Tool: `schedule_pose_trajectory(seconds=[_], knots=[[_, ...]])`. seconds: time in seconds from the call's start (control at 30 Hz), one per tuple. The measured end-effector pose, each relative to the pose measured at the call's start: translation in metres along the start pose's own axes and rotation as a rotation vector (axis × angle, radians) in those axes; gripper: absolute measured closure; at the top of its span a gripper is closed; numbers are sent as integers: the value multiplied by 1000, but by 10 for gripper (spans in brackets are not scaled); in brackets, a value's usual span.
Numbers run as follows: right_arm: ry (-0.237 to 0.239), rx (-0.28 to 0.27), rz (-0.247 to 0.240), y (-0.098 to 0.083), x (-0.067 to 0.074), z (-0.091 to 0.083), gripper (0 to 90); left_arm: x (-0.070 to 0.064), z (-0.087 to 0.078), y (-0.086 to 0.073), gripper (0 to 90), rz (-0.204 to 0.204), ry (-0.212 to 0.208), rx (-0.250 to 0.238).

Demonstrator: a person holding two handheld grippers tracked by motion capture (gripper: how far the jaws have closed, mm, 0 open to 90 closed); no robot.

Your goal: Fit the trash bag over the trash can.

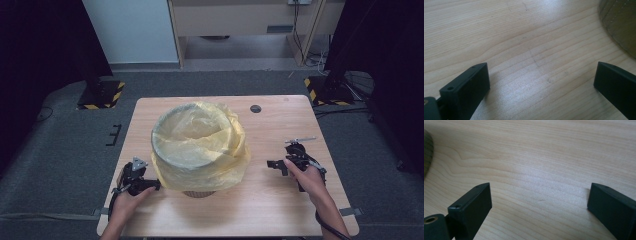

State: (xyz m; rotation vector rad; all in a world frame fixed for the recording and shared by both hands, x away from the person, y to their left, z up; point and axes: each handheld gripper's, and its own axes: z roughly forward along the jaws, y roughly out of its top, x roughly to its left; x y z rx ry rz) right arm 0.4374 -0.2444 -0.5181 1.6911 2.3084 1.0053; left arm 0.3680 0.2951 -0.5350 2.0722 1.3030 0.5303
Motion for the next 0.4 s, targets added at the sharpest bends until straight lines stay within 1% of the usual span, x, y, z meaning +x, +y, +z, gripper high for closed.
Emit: schedule_pose_trajectory(seconds=[0.13, 0.23, 0.33, 0.4], knots=[[-17, -3, -18, -1, 3, 2, 29, 0, 0, 0, 0, 0, 0, 0], [-34, -18, -39, -4, 6, 3, 14, 0, 0, 0, 0, 0, 0, 0], [-67, -20, -92, -7, 10, 5, 12, 0, 0, 0, 0, 0, 0, 0], [-84, -21, -112, -8, 13, 6, 6, 0, 0, 0, 0, 0, 0, 1]])
